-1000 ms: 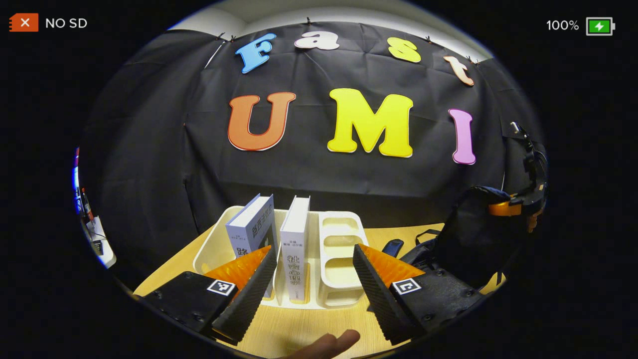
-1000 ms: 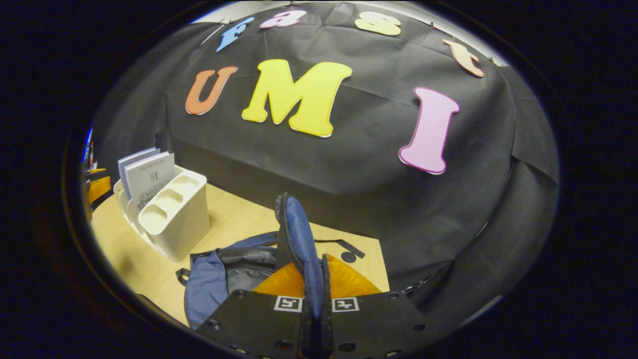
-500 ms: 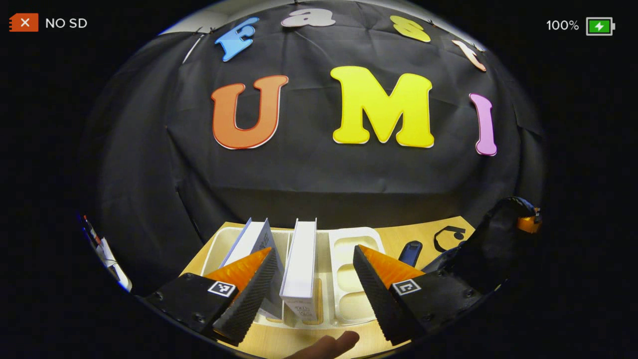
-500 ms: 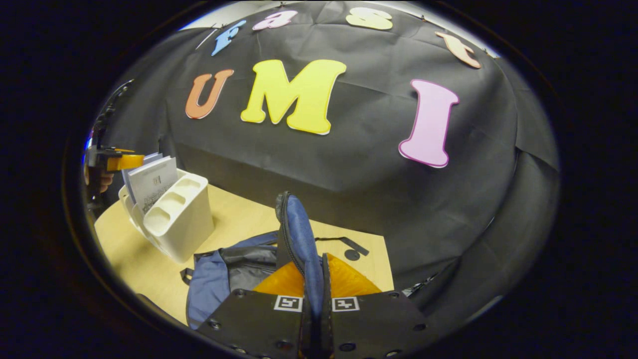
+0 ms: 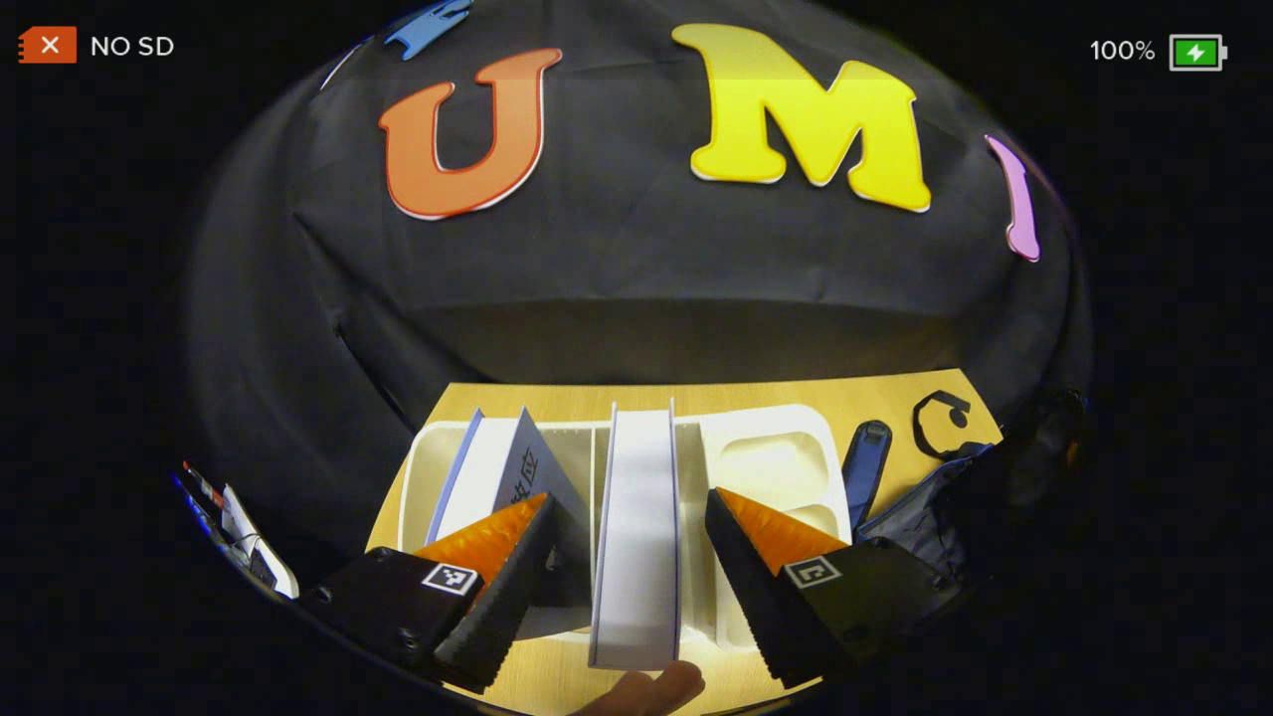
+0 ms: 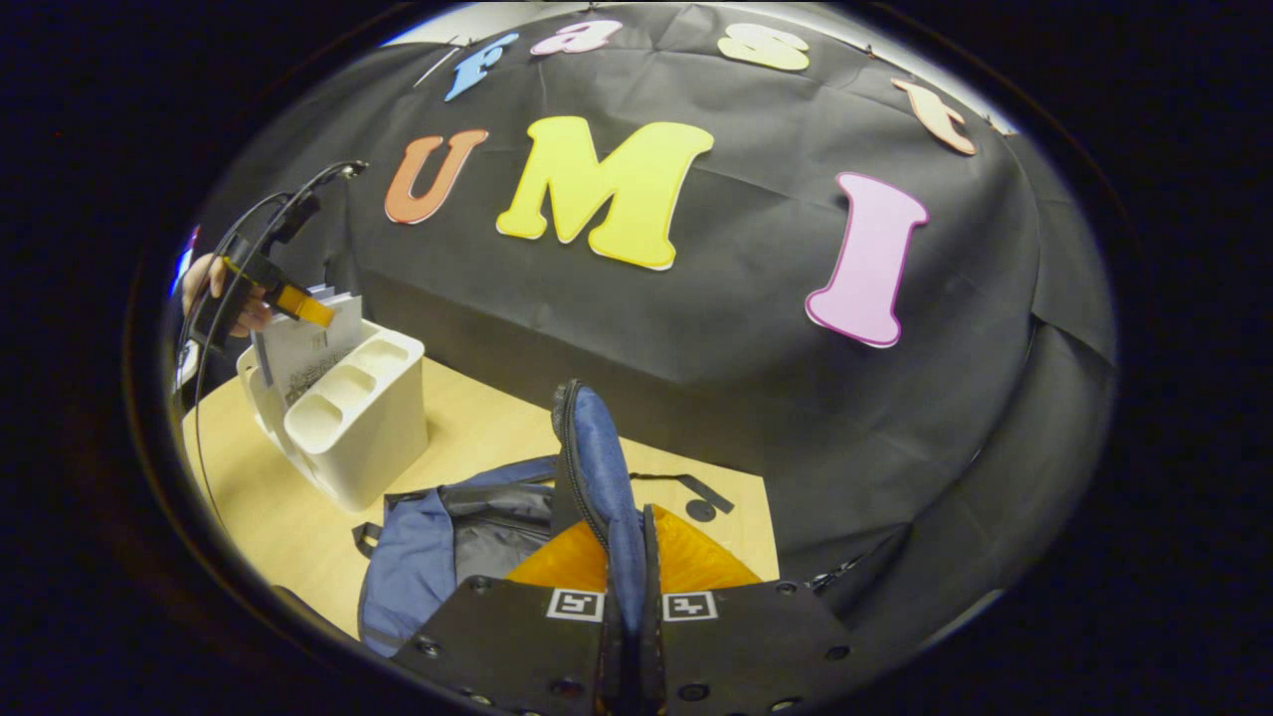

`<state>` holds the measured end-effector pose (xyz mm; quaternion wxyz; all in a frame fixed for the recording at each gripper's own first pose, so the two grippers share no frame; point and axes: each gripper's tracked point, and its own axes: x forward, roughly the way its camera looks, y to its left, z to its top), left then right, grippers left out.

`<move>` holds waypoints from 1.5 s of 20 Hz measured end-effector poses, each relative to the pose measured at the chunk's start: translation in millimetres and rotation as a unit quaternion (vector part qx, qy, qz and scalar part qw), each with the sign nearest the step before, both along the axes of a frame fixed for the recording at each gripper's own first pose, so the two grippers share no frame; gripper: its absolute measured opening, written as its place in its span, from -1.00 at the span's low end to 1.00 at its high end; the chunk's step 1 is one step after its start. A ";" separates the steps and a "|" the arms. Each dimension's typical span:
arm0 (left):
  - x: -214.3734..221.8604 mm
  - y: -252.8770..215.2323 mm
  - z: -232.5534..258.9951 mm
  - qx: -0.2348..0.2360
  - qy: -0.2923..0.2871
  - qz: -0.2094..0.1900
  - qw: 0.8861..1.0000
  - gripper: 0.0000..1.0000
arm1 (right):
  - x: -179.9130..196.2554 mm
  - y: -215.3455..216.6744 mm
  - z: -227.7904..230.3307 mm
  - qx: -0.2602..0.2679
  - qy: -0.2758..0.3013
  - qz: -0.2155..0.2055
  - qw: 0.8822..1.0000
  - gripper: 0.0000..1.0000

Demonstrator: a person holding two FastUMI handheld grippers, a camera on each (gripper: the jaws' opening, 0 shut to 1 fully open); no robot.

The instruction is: Open the schoolbag, grab two books from the bookshelf and put them into the schoolbag.

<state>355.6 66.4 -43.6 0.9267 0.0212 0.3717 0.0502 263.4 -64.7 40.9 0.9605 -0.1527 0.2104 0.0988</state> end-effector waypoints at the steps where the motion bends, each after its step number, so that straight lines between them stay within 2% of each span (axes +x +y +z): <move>1: 1.9 -1.2 -3.6 0.002 0.014 -0.001 1.000 0.91 | 0.2 -2.6 -0.7 -0.001 -0.001 -0.002 1.000 -0.87; 3: -3.0 5.1 -8.1 0.024 0.052 0.003 0.998 0.88 | 0.3 -3.8 -2.0 0.005 0.003 -0.003 1.000 -0.87; 4: -1.8 4.1 -10.9 0.033 0.064 -0.002 0.997 0.79 | 1.7 -5.3 -1.7 0.006 0.003 -0.005 1.000 -0.87; 7: -6.1 -9.4 -27.9 0.027 0.129 -0.041 0.990 0.68 | 1.2 -7.0 -3.3 0.009 0.002 -0.006 1.000 -0.87; 8: -2.6 -9.6 -27.3 0.023 0.132 -0.042 0.990 0.52 | 0.9 -7.9 -2.5 0.010 0.000 -0.006 1.000 -0.87; 9: -2.8 -9.5 -26.7 0.029 0.143 -0.040 0.988 0.44 | 0.0 -7.5 -4.2 0.009 0.001 -0.006 1.000 -0.87; 10: -3.1 -14.8 -31.0 0.021 0.153 -0.046 0.987 0.29 | 0.0 -7.8 -5.1 0.009 0.001 -0.006 1.000 -0.87; 11: -6.0 -19.5 -32.5 0.008 0.165 -0.051 0.985 0.24 | -1.1 -7.8 -5.6 0.009 0.001 -0.007 1.000 -0.87; 12: -5.3 -21.7 -31.3 -0.003 0.162 -0.054 0.985 0.08 | -1.4 -8.7 -5.3 0.011 0.002 -0.007 1.000 -0.87; 13: -6.7 -22.4 -34.4 -0.007 0.164 -0.051 0.985 0.11 | -2.8 -7.7 -6.1 0.011 0.002 -0.006 1.000 -0.87; 14: -7.1 -21.5 -35.7 -0.011 0.164 -0.049 0.985 -0.02 | -2.9 -7.0 -6.1 0.009 0.002 -0.006 1.000 -0.87; 19: -23.8 -26.2 -30.4 -0.032 0.166 -0.042 0.985 -0.07 | -5.8 -4.7 -7.8 0.006 0.004 -0.005 1.000 -0.87; 22: -36.7 -19.5 -21.4 -0.026 0.152 -0.035 0.987 -0.07 | -5.8 -3.1 -8.1 0.007 0.003 -0.008 1.000 -0.87; 26: -71.5 -20.2 -16.7 -0.020 0.143 -0.030 0.989 -0.07 | -6.2 -4.9 -11.8 -0.006 0.000 -0.015 1.000 -0.87; 29: -99.0 -24.5 -15.2 -0.043 0.137 -0.024 0.989 -0.08 | -6.7 -2.4 -18.4 0.002 0.003 -0.015 1.000 -0.87; 30: -109.7 -24.5 -15.2 -0.049 0.140 -0.022 0.989 0.01 | -5.3 -3.2 -21.0 0.007 0.007 -0.016 1.000 -0.87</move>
